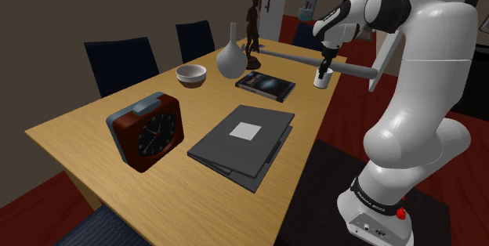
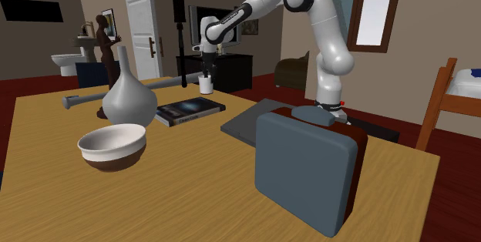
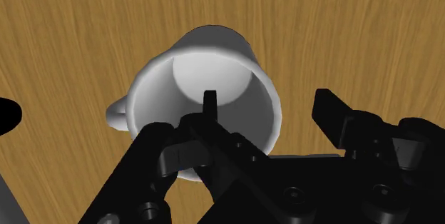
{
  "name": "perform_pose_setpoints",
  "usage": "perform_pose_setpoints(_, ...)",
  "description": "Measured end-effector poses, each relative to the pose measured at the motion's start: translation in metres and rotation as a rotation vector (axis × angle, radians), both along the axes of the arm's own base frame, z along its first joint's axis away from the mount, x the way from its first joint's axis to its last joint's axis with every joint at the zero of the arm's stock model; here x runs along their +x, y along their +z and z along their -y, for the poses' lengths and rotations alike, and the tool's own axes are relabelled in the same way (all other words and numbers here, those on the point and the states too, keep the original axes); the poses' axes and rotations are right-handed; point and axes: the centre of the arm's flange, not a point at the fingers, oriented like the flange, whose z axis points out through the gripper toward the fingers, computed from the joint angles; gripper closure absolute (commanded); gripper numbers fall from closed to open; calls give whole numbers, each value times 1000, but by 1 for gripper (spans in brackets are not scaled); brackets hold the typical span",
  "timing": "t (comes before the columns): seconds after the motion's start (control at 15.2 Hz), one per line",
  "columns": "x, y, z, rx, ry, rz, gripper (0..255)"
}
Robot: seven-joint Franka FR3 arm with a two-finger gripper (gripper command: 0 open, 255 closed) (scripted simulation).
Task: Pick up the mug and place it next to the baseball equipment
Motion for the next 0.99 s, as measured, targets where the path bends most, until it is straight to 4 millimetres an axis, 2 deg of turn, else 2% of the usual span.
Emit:
perform_pose_setpoints(0.26, 0, 0, 0, 0, 0, 0, 0)
perform_pose_setpoints(0.53, -1, 36, -2, -1, 0, 1, 0)
perform_pose_setpoints(0.66, 0, 47, -4, -1, 0, 1, 0)
perform_pose_setpoints(0.99, 0, 50, -3, 0, 0, 0, 0)
